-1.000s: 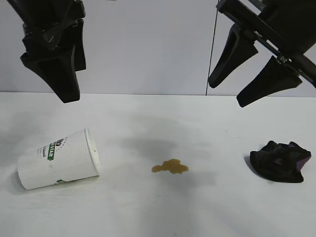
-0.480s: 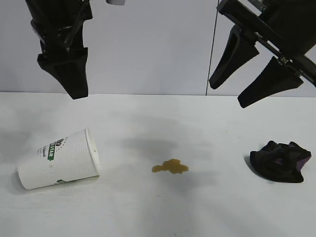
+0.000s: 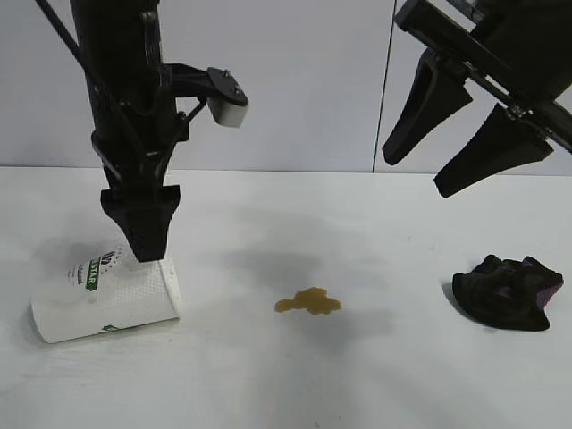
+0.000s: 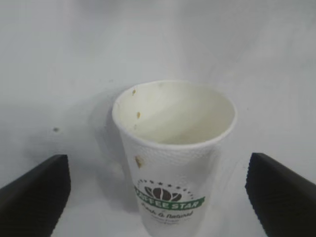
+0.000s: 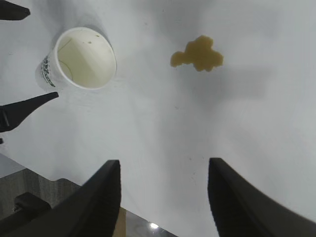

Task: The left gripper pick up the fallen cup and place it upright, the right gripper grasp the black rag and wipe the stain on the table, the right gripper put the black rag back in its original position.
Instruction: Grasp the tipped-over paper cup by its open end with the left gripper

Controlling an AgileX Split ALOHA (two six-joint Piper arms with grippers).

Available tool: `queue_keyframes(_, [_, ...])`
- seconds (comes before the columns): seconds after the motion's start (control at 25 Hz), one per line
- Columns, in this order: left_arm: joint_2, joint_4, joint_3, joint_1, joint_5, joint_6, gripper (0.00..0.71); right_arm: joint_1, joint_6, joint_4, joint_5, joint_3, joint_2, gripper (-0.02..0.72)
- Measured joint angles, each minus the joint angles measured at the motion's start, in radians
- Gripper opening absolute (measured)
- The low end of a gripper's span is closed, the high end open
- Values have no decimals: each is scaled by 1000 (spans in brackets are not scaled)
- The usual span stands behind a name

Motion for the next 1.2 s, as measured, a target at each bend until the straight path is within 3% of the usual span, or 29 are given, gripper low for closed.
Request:
queue_keyframes(0.88, [122,12,6,0,-75,-3,695,0,-1,-7,0,0,0,370])
queue_keyframes(1.2, [130,-2,6,0,-43,-3,591,0,-1,-8,-3,0,0,370])
